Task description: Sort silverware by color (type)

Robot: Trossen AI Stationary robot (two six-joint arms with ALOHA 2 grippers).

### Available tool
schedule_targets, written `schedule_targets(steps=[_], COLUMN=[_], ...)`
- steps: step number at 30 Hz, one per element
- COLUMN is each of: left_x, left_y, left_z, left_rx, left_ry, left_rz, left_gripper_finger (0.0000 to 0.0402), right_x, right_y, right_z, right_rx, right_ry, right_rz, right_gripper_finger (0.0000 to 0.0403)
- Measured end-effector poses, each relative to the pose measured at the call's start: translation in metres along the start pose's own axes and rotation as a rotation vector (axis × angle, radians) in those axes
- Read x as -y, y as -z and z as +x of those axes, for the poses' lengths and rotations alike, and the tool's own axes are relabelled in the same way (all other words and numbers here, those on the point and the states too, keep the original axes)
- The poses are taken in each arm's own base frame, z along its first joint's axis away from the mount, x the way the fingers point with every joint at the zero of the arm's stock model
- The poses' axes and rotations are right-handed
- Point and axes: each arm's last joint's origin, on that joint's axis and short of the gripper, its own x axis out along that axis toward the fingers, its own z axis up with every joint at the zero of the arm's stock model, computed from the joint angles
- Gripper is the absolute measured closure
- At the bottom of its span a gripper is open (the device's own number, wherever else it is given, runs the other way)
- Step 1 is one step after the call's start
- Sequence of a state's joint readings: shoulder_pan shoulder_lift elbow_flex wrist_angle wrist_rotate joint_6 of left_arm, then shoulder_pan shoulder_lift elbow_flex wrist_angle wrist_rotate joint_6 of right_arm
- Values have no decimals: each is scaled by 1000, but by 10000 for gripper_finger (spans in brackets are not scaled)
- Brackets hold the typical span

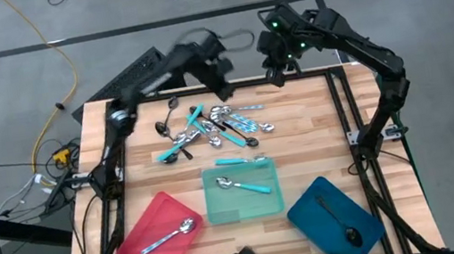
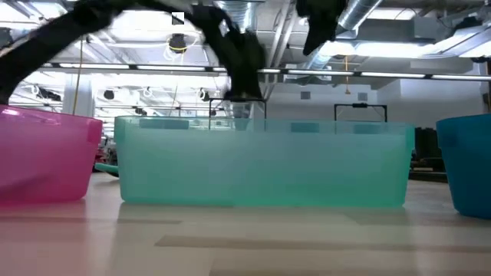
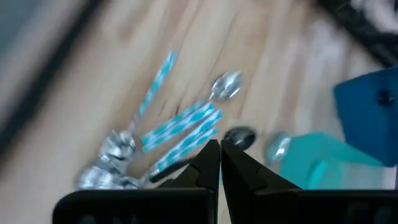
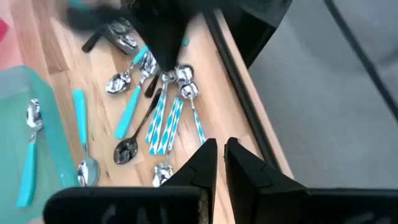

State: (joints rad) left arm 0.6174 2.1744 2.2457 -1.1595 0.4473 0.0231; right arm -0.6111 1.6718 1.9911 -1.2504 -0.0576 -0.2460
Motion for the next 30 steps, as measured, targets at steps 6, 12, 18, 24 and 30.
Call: schedule_targets(steps=[6, 12, 18, 24, 30], left_x=[66, 125, 163, 185, 163], left_y=[10, 54, 103, 145, 189], left_z=[-144, -260, -326, -362, -319], left_rx=[406, 810, 1050, 1366, 1490], left_ry=[-246, -318, -243, -168, -134], left_rz=[167, 273, 371, 418, 309], left_gripper_finger=[401, 401, 401, 401, 401], right_x=[6, -7, -12, -14, -15], right_y=[10, 22, 38, 43, 44], right_z=[49, 101, 125, 141, 152], right_rx=[47, 125, 109, 81, 63], right_ry=[-41, -73, -90, -100, -102], right_rz=[15, -22, -61, -40, -42], right_gripper_finger=[343, 343, 313, 239, 186])
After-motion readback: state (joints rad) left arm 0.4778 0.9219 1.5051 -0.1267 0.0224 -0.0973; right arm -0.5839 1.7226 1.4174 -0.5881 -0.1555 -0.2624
